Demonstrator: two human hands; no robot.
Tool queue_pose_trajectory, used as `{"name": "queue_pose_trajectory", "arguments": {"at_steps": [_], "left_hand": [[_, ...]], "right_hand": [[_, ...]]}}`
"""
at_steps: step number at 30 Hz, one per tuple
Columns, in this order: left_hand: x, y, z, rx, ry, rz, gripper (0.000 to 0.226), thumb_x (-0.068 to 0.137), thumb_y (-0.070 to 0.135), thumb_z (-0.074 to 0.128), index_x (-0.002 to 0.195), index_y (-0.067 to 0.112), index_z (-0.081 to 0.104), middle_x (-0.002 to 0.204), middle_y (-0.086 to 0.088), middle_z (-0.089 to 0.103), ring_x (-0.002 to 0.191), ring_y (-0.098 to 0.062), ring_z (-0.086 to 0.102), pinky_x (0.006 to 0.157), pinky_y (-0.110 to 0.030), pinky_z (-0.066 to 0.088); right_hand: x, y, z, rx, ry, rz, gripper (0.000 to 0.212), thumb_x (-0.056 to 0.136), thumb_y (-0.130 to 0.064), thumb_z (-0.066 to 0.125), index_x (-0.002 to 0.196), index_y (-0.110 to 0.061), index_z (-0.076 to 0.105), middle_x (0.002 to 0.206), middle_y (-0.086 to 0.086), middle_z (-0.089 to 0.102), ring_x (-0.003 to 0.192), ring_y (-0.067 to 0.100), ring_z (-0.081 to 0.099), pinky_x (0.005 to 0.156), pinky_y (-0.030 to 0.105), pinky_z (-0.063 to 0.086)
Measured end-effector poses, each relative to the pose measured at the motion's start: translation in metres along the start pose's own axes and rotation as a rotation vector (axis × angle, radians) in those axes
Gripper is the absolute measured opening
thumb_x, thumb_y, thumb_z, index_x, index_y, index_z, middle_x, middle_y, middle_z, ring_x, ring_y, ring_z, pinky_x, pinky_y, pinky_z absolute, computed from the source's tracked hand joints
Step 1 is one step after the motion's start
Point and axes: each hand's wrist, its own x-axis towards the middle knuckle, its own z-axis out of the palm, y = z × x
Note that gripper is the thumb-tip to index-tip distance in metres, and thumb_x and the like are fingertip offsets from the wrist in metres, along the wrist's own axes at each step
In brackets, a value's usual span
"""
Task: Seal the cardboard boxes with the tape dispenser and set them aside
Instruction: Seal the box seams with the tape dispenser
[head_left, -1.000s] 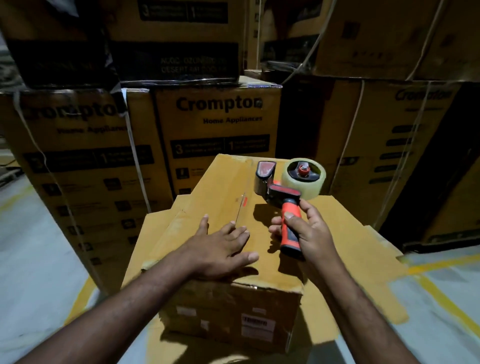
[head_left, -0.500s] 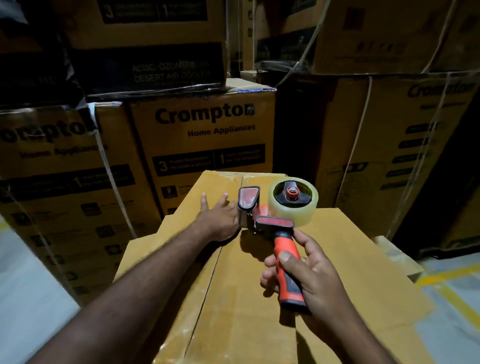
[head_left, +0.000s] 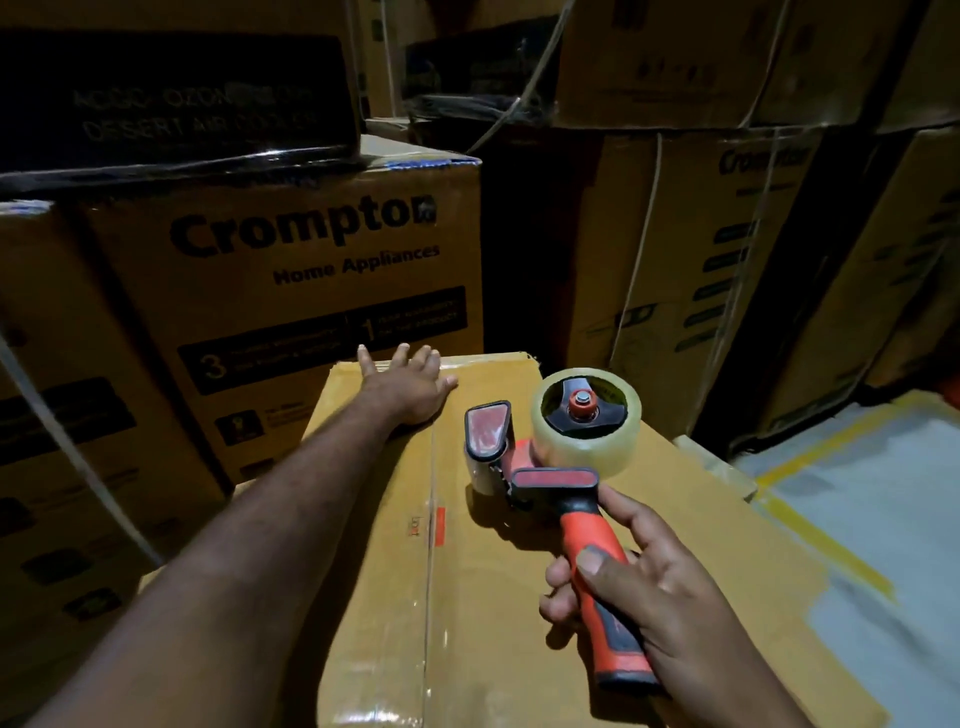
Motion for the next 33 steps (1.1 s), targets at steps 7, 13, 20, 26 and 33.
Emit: {"name": "queue_pose_trajectory", "arguments": {"at_steps": [7,13,20,26,33], "left_hand": [[0.027,0.002,0.002,-0.141,0.075,-0.038,0.058,0.105,0.058,0.026,0.151,0.024,0.038,0.160,-0.007,0.032,0.149,-0.031,0.026,0.115,-0.075,0.005],[0.030,0.002,0.002,-0.241,0.179,-0.047,0.035,0.106,0.050,0.037,0.120,0.024,0.056,0.126,-0.004,0.059,0.118,-0.025,0.054,0.112,-0.064,0.022],[-0.001,-0.016,-0.015,-0.134,-0.046,0.003,0.058,0.105,0.057,0.031,0.159,0.037,0.023,0.171,0.004,0.005,0.156,-0.029,-0.005,0.112,-0.075,-0.012],[-0.144,-0.065,-0.021,-0.092,-0.213,0.007,0.062,0.104,0.058,0.027,0.161,0.036,0.014,0.169,0.007,-0.010,0.156,-0.025,-0.012,0.118,-0.070,-0.006],[-0.301,-0.073,0.003,-0.398,-0.198,-0.121,0.075,0.094,0.063,0.032,0.160,0.040,0.006,0.162,0.025,-0.017,0.155,-0.013,-0.009,0.127,-0.048,0.010]], "right_hand": [[0.000,0.013,0.012,-0.011,0.040,-0.002,0.075,0.076,-0.016,0.073,0.140,-0.040,0.043,0.093,0.028,0.067,0.078,0.039,0.066,0.077,0.047,0.053],[0.003,0.018,0.018,-0.062,0.083,-0.028,0.075,0.075,-0.017,0.073,0.138,-0.042,0.044,0.094,0.024,0.068,0.078,0.036,0.068,0.078,0.044,0.054],[0.009,0.014,0.020,-0.117,0.112,-0.050,0.073,0.084,-0.017,0.074,0.139,-0.049,0.038,0.092,0.023,0.069,0.080,0.034,0.069,0.078,0.047,0.057],[0.008,0.014,0.016,-0.149,0.082,-0.052,0.067,0.094,-0.010,0.063,0.142,-0.049,0.035,0.098,0.023,0.068,0.081,0.033,0.071,0.082,0.048,0.058],[0.007,0.009,0.019,-0.197,-0.007,-0.051,0.065,0.098,-0.011,0.058,0.149,-0.042,0.032,0.096,0.025,0.067,0.077,0.029,0.070,0.077,0.048,0.058]]}}
